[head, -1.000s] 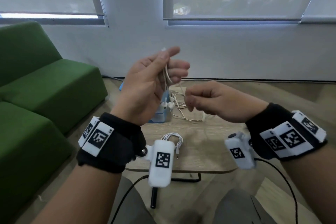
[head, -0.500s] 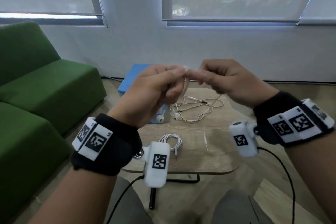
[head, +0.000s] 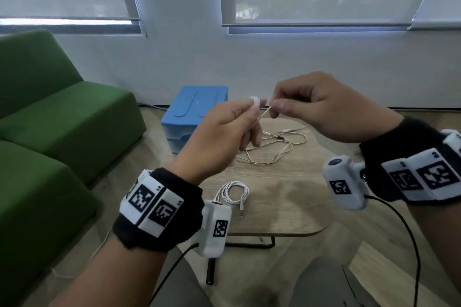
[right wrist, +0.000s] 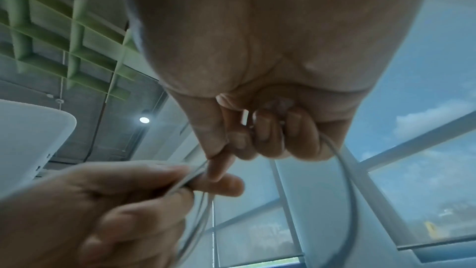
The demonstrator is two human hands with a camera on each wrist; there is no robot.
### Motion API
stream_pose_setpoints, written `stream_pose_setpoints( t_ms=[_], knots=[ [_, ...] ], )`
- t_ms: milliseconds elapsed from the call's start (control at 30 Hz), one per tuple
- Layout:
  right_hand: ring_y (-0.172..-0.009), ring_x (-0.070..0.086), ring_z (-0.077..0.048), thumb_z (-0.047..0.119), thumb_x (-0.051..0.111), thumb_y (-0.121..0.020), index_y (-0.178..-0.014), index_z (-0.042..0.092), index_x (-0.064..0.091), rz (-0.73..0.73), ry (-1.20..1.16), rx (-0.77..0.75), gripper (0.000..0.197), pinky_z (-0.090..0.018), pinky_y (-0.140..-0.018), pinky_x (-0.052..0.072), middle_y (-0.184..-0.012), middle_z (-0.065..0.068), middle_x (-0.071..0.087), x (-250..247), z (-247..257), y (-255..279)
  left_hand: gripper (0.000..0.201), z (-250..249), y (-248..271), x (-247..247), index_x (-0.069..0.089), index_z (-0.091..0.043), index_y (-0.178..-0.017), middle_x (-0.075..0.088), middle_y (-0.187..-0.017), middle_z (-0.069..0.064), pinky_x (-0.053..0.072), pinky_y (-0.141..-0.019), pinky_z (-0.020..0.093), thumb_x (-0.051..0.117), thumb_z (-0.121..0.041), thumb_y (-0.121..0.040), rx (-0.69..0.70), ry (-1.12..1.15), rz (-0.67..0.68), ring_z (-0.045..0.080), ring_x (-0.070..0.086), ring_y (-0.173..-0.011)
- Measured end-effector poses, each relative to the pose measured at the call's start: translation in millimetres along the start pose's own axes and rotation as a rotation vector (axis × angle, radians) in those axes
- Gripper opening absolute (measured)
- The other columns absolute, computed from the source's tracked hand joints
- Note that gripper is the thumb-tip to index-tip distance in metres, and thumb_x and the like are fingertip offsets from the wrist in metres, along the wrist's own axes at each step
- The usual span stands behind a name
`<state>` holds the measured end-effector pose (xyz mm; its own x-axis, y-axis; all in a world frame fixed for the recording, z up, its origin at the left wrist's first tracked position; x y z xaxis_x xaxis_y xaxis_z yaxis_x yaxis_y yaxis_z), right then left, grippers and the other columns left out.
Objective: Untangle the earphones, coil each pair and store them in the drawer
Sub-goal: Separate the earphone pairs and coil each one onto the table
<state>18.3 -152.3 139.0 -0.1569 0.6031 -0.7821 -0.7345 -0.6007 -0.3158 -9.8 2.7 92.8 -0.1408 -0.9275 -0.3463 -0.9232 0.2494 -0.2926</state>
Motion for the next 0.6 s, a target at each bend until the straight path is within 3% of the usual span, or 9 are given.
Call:
stream_pose_setpoints(
  t_ms=[100,167,233,333,400,500,600],
  knots=[
    [-0.076,0.059,-0.038,0.045,0.055,-0.092,-0.085,0.024,0.070,-0.070,-0.026,0.015,0.027,-0.052,-0.074,0.049,-0.078,-0.021,0.065,-1.1,-15.5,1.4,0.037,-3.1,3.2,1.0,0.072,0.007,-0.107,0.040,-0.056,0.002,0.030,-0.053,0.019,0.043,-0.016,-0.111,-0.069,0.063,0.108,0.010,0.032,-0.052],
    [-0.073,0.055,-0.038,0.043,0.055,-0.094,-0.085,0.023,0.068,-0.100,-0.076,0.018,0.026,-0.052,-0.073,0.046,-0.078,-0.025,0.060,3.3,-25.0,5.0,0.037,-6.2,5.5,-0.4,0.072,0.008,-0.104,0.034,-0.055,0.001,0.026,-0.050,0.020,0.041,-0.013,-0.109,-0.090,0.200,0.162,0.009,0.028,-0.050],
    [-0.066,0.048,-0.034,0.036,0.054,-0.099,-0.085,0.022,0.067,-0.108,-0.091,0.030,0.023,-0.047,-0.066,0.042,-0.072,-0.023,0.053,14.8,-31.5,9.8,0.035,-9.9,6.9,-5.5,0.069,0.007,-0.106,0.038,-0.054,-0.001,0.024,-0.050,0.022,0.040,-0.014,-0.107,-0.088,0.425,0.137,0.009,0.030,-0.047],
    [-0.062,0.046,-0.016,0.028,0.055,-0.102,-0.085,0.020,0.066,-0.111,-0.072,0.025,0.022,-0.037,-0.064,0.040,-0.066,-0.007,0.051,37.2,-28.3,17.0,0.034,-12.7,5.1,-11.7,0.066,0.005,-0.118,0.062,-0.063,0.000,0.042,-0.054,0.017,0.040,-0.014,-0.108,-0.059,0.644,0.014,0.007,0.052,-0.050],
    [-0.070,0.056,-0.015,0.028,0.055,-0.102,-0.086,0.022,0.066,-0.062,-0.018,-0.005,0.020,-0.035,-0.069,0.045,-0.072,0.003,0.060,51.8,-20.5,19.8,0.032,-7.5,3.5,-13.6,0.063,0.006,-0.125,0.076,-0.080,0.006,0.055,-0.065,0.018,0.043,-0.013,-0.110,-0.073,0.690,-0.111,0.009,0.071,-0.066],
    [-0.071,0.053,-0.007,0.024,0.058,-0.101,-0.085,0.017,0.064,0.062,0.096,-0.089,0.019,-0.022,-0.066,0.038,-0.071,0.010,0.057,66.9,-5.0,21.7,0.029,4.5,3.4,-13.5,0.058,0.005,-0.131,0.080,-0.097,0.012,0.060,-0.077,0.022,0.048,-0.011,-0.109,-0.096,0.624,-0.285,0.016,0.079,-0.089],
    [-0.066,0.048,-0.007,0.035,0.052,-0.100,-0.085,0.020,0.062,0.131,0.222,-0.122,0.023,-0.029,-0.064,0.039,-0.067,0.012,0.051,65.6,8.6,21.6,0.020,13.3,4.5,-10.2,0.062,-0.003,-0.122,0.079,-0.096,0.013,0.063,-0.079,0.028,0.046,-0.009,-0.110,-0.109,0.366,-0.320,0.017,0.079,-0.086]
  ],
)
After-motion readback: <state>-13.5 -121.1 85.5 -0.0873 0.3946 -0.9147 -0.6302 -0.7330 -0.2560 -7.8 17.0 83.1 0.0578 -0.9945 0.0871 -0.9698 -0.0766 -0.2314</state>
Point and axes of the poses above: each hand's wrist, its own y-axis away from the middle knuckle, its own x-axis out of the palm, z = x × y, the point moved 6 cm from there along -y, towards the middle knuckle
